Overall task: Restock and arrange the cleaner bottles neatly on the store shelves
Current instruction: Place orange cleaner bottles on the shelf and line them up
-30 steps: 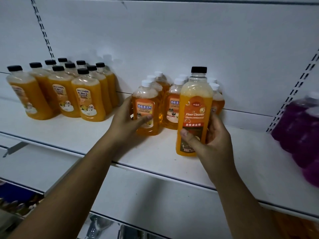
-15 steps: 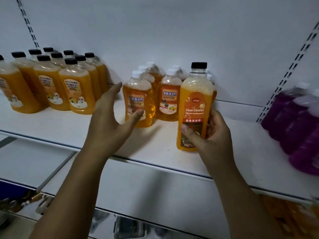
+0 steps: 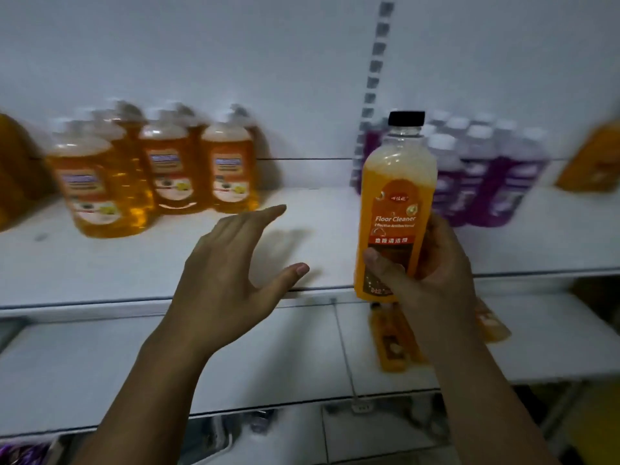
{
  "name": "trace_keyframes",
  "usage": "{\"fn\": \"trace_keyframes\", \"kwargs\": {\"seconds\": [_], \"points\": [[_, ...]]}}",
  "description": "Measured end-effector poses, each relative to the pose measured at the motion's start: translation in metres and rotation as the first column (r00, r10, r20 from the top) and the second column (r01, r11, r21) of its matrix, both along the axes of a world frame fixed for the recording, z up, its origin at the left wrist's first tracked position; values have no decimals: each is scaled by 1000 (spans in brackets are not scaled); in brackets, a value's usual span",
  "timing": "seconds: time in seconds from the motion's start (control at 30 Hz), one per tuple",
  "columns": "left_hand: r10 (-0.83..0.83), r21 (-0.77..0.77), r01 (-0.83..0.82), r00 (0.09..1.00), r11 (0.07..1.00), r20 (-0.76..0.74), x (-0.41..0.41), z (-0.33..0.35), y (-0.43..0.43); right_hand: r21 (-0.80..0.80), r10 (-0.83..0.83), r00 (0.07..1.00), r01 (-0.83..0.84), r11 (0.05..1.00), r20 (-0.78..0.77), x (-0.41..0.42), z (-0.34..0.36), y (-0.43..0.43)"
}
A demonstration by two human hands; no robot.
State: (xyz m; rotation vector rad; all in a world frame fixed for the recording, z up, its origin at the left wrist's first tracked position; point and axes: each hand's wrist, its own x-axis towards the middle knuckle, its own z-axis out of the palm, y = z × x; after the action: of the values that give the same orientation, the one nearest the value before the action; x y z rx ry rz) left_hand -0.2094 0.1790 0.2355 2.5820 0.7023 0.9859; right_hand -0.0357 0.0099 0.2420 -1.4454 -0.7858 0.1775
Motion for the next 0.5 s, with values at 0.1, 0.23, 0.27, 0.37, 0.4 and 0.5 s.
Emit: {"fn": "trace_keyframes", "kwargs": {"seconds": [0.1,0.23,0.27,0.37,0.4,0.5], "points": [[-114,20,114,993,993,-19,60,-1,-49,-46,-118,993,119,992,26,35,-5,-72],[-246,34,247,969,968,-38,142,-2,-125,-64,-257,966,259,964,32,85,-8,-175],[-275,39,276,961,960,-39,161,-3,-143,-66,-295,955,297,953,39,98,-10,-200],[-345,41,347,937,937,-55,215,-6,-200,-89,-399,914,404,910,67,135,-16,-273],[-363,37,366,929,930,-67,231,-8,-218,-97,-427,901,433,896,75,146,-18,-296],[-415,38,421,903,906,-111,276,-11,-263,-98,-490,867,498,862,92,178,-16,-351]]}}
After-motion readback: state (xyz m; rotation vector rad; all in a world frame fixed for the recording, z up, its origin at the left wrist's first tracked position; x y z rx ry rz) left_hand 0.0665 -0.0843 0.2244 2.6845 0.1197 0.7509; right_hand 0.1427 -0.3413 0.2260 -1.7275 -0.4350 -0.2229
